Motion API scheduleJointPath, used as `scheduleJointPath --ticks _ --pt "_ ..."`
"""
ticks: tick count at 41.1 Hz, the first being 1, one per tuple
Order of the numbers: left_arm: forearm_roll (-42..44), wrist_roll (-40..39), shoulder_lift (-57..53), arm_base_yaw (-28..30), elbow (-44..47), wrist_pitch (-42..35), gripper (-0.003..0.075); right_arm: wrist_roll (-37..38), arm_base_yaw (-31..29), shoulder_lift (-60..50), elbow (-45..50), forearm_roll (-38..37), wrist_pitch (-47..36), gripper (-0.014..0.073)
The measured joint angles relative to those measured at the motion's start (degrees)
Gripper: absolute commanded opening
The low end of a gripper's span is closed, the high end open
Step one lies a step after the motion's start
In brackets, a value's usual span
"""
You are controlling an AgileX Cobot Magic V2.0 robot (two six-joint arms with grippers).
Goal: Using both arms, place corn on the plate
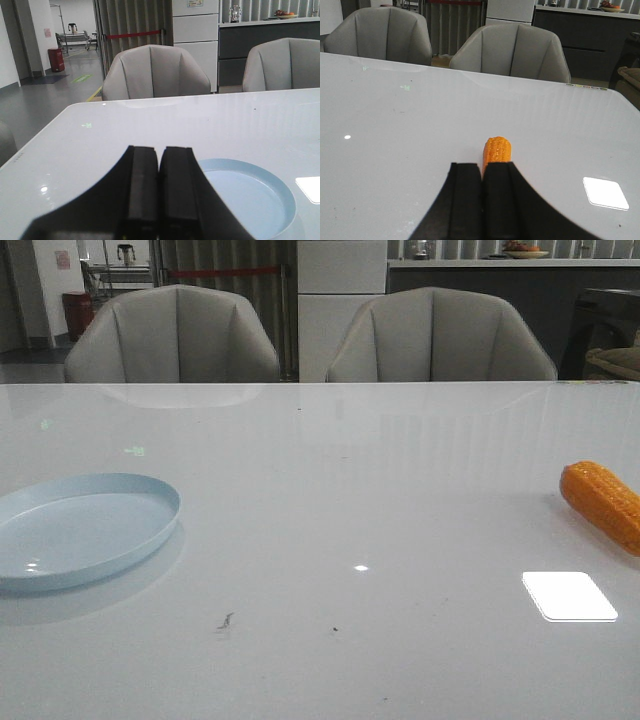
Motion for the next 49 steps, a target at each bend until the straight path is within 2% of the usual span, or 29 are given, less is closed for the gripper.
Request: scheduleJointPath --ticks 37,44,49 --pt "0.0 0.0 0.0 0.0 0.0 -0.6 0.0088 0.0 0.0 0.0 0.0 0.0 0.0 0.0052" --pt "-0.6 0.0 0.0 0.0 0.0 -6.0 0.0088 0.0 0.0 0.0 0.0 0.0 -1.3 0.0052" --pt "-0.6 0.0 0.0 0.0 0.0 -12.1 0.0089 0.0 0.0 0.0 0.0 0.0 -6.2 0.0052"
